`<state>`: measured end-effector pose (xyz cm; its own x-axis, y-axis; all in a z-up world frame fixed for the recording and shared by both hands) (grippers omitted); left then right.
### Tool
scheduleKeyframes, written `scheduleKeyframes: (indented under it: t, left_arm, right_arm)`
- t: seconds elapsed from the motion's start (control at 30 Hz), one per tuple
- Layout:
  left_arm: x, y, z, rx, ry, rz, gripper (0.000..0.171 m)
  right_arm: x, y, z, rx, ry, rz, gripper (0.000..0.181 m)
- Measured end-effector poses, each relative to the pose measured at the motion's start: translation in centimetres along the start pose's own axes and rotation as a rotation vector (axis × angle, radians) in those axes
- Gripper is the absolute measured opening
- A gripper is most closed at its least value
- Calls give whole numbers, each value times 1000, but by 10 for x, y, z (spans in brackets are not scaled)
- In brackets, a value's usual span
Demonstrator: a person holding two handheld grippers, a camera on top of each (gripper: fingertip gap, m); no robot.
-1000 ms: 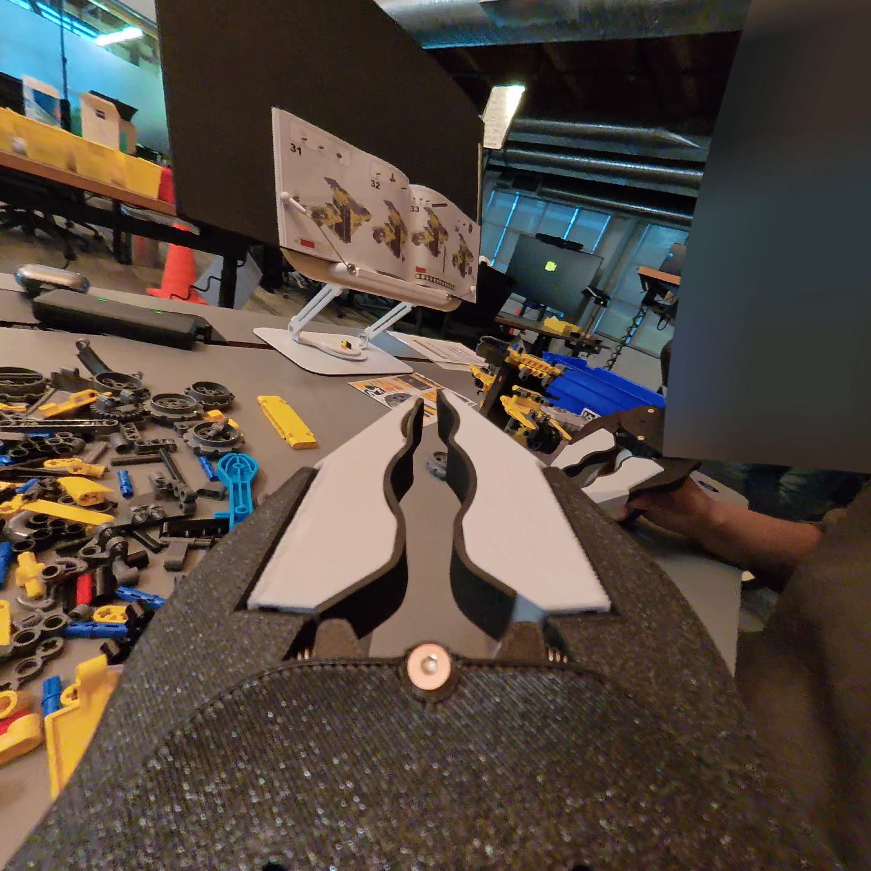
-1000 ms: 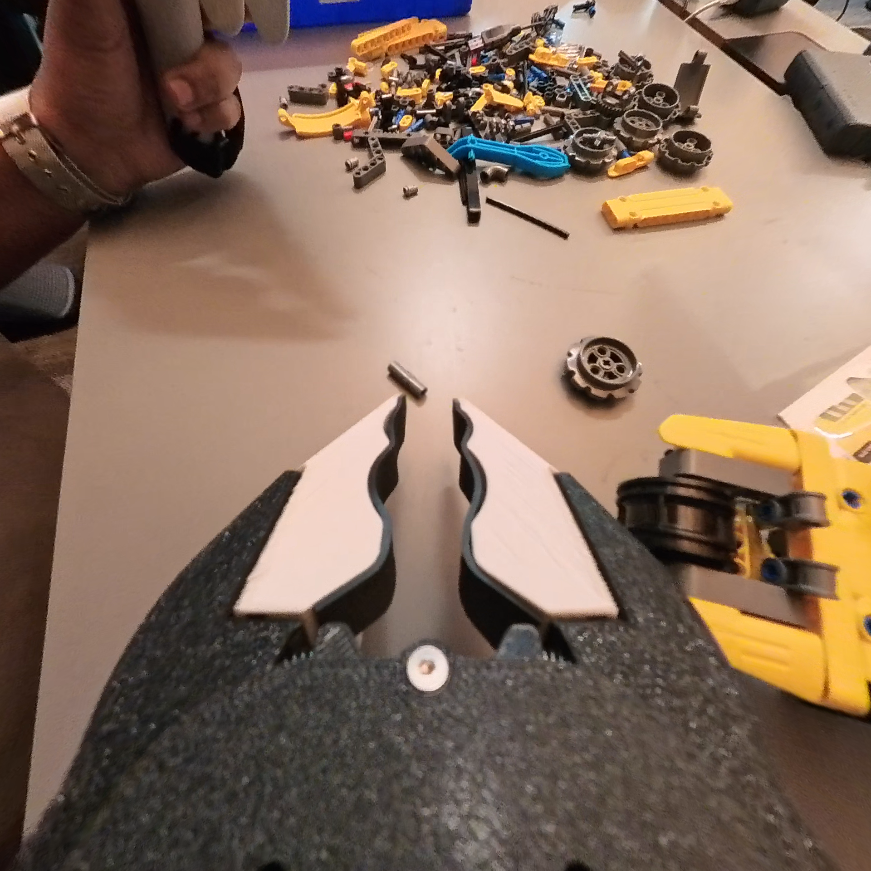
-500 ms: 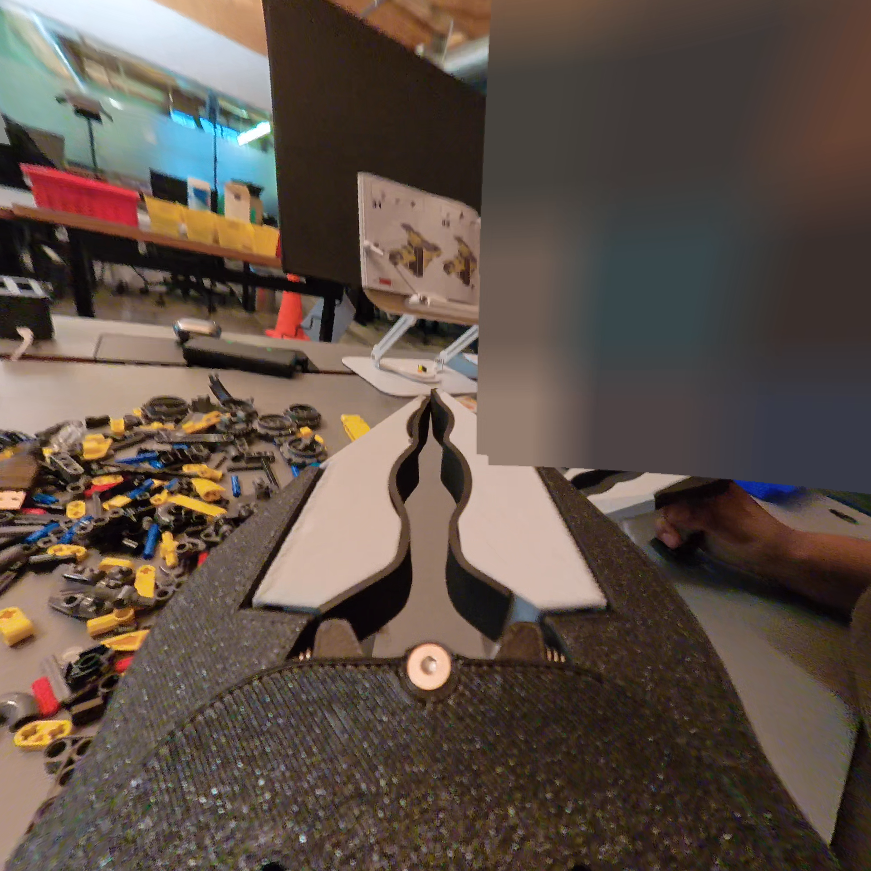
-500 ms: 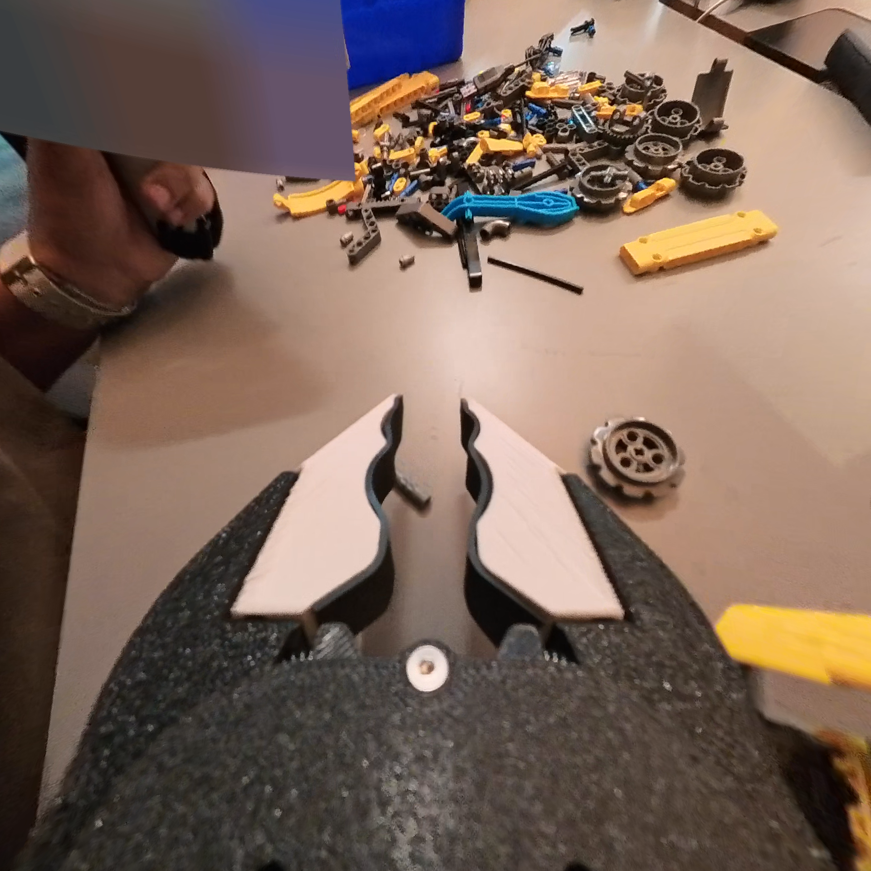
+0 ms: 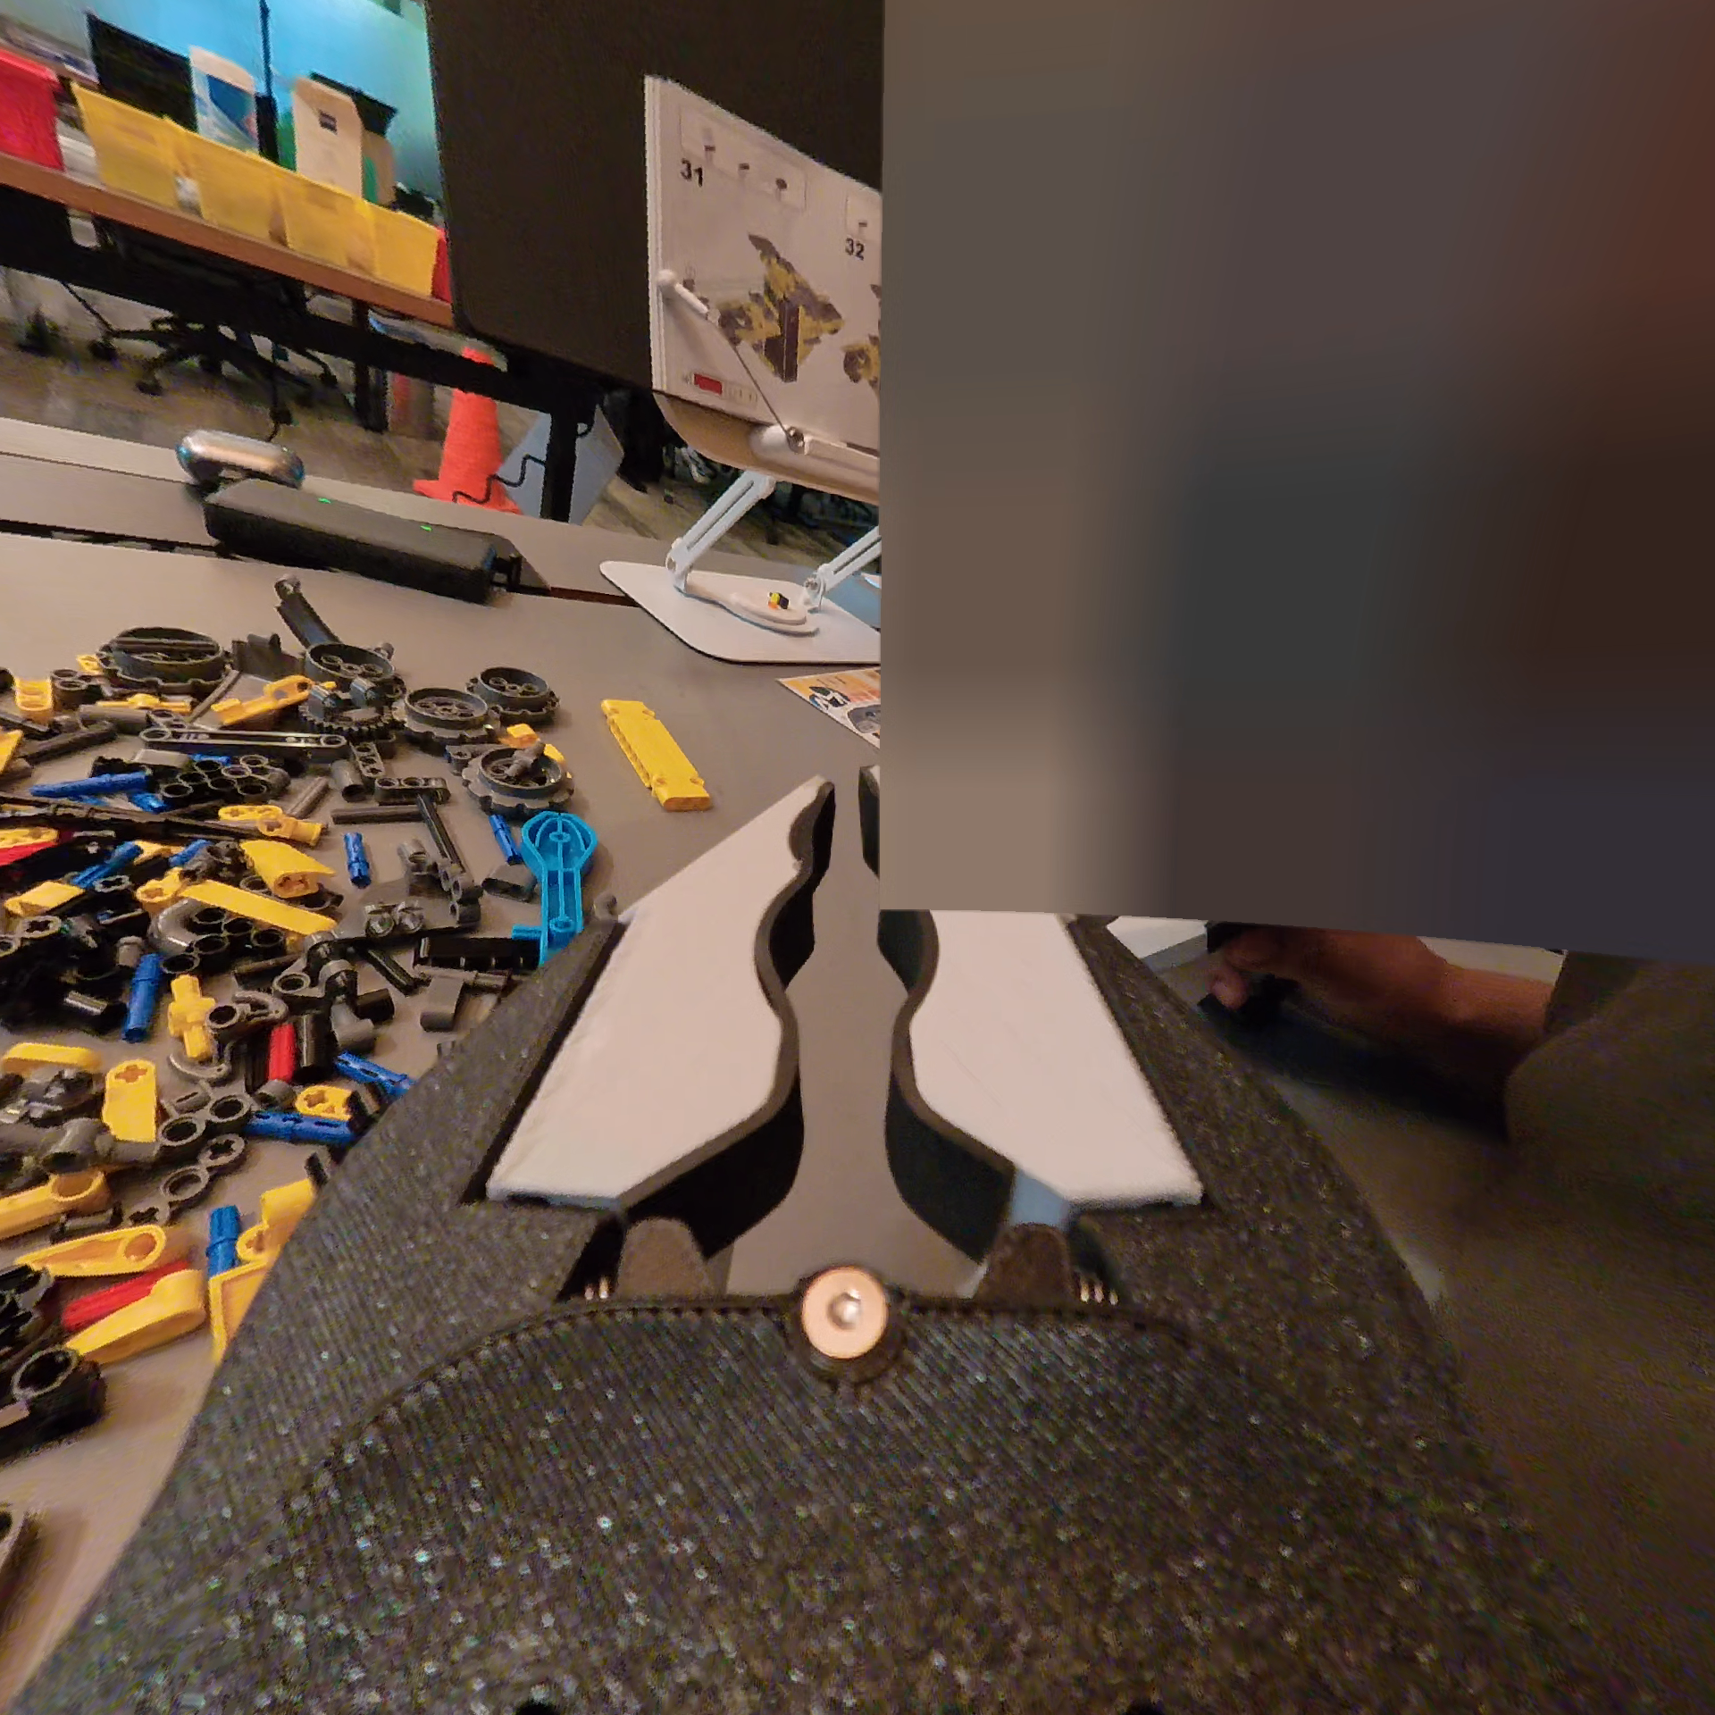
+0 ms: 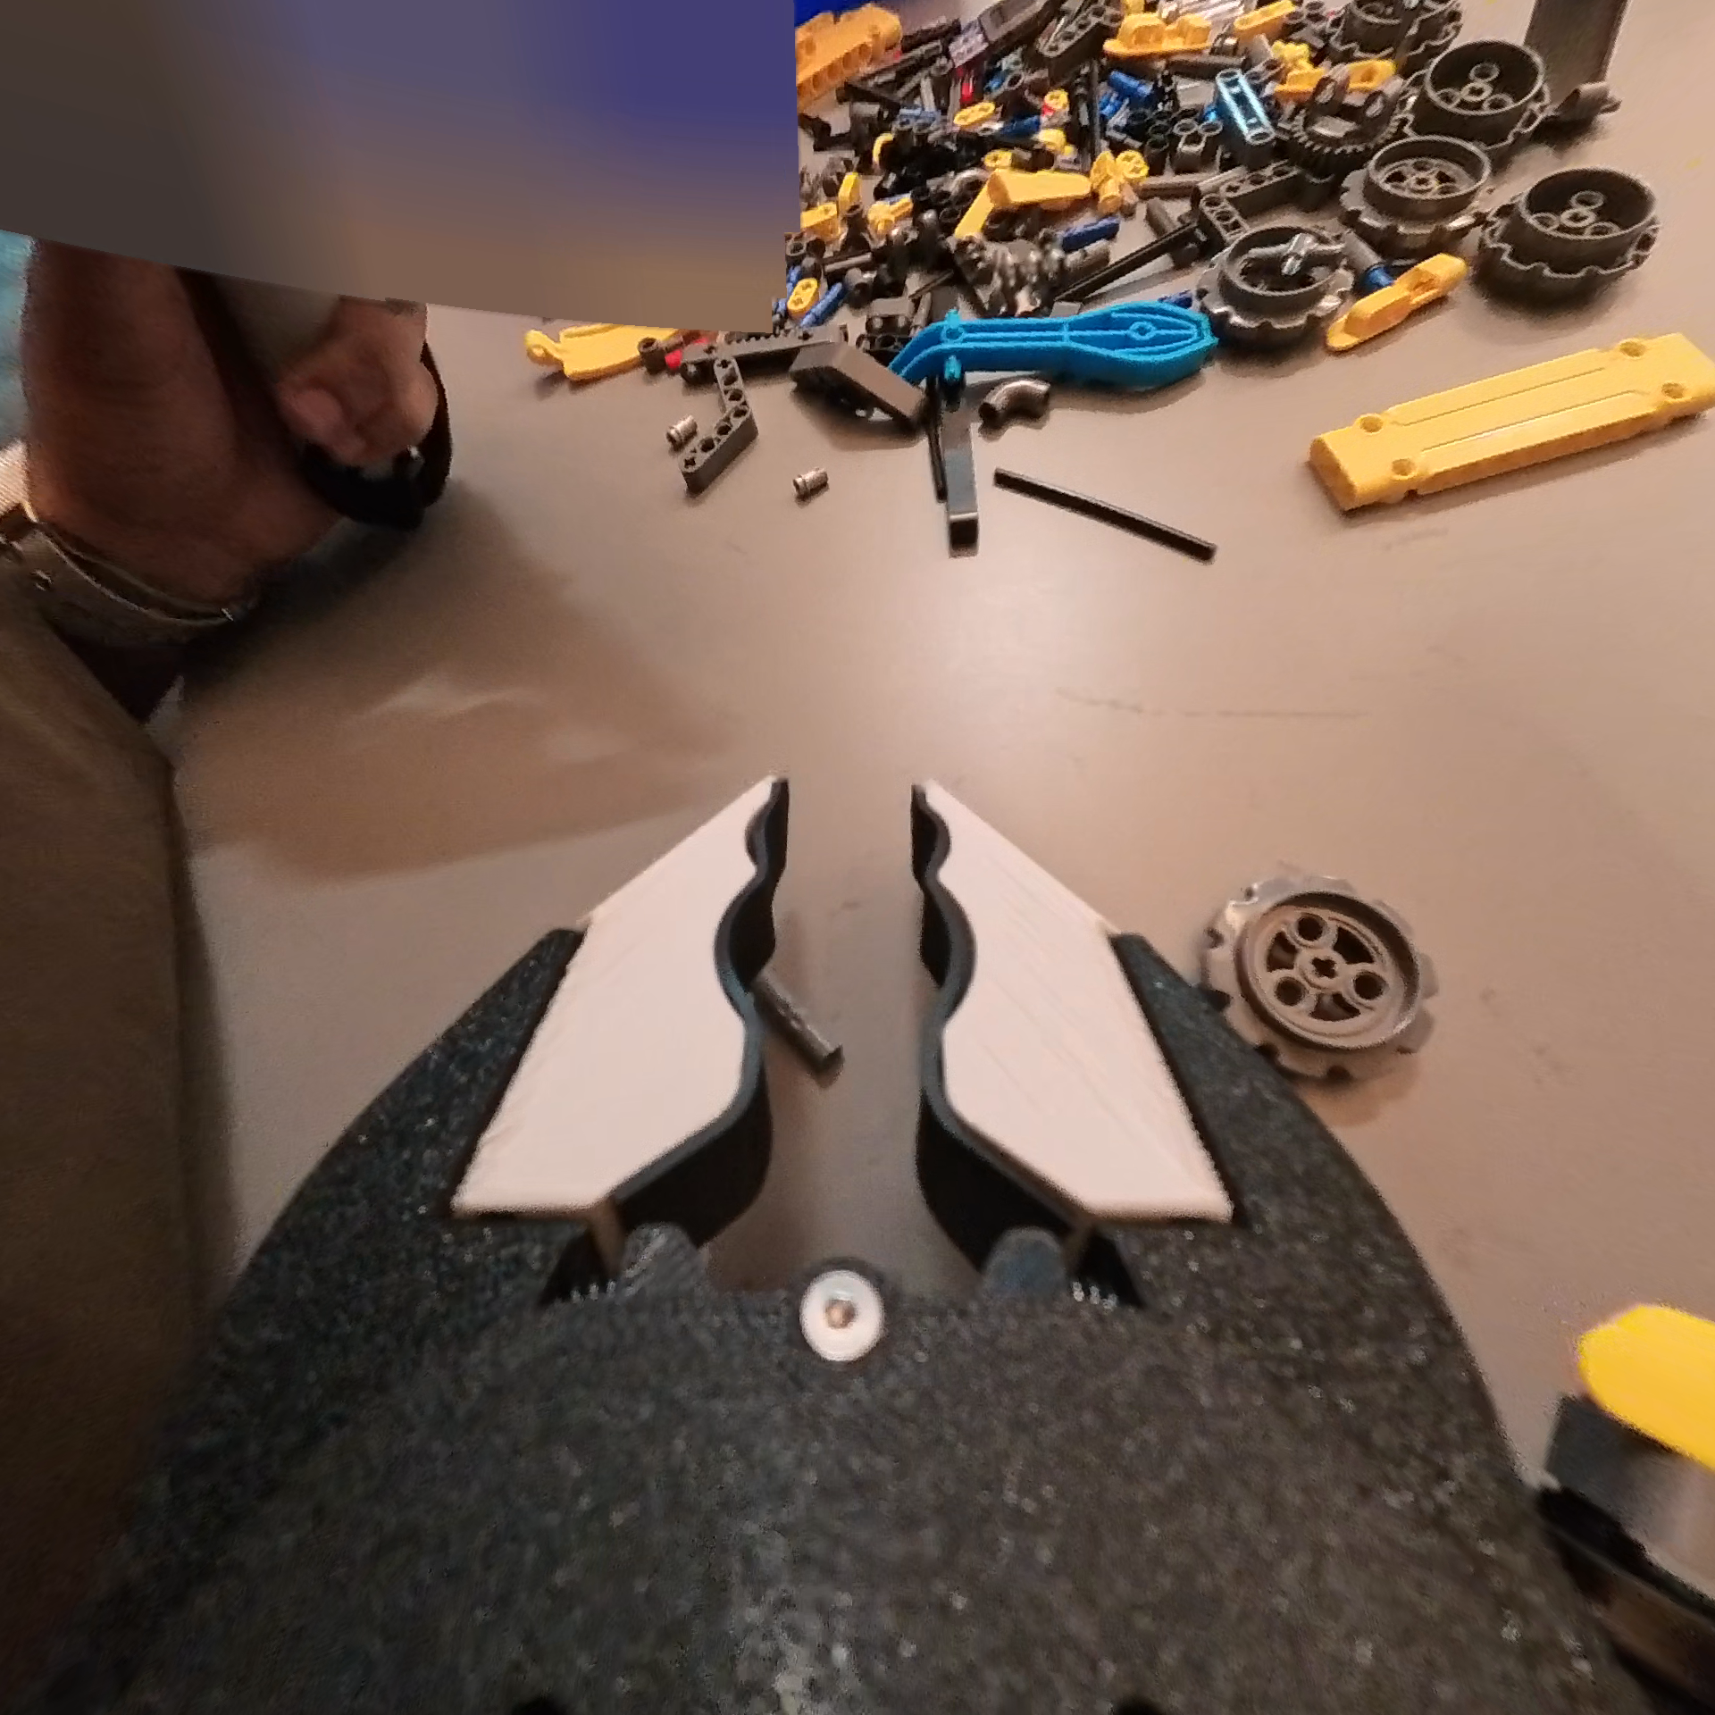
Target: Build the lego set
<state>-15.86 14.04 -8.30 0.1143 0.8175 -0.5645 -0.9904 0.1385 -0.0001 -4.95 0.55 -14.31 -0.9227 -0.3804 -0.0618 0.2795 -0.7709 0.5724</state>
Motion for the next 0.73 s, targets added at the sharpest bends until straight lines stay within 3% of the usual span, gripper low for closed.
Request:
scheduleKeyframes:
  t: [0.03, 0.73]
  left_arm:
    - [0, -1, -1, 9, 7, -5, 2]
    - [2, -3, -4, 32, 49, -21, 11]
  right_arm:
    - [1, -1, 0, 13, 17, -6, 26]
    - [4, -3, -1, 30, 44, -5, 33]
Point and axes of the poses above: each gripper's, where its closed fingertips meet, y back along the fingers, z out of its top, x = y × z across the jaws, the point moved 5 cm from there along y, back along the fingers, and after that the axes turned 15 degrees about y, right-handed, at the moved point
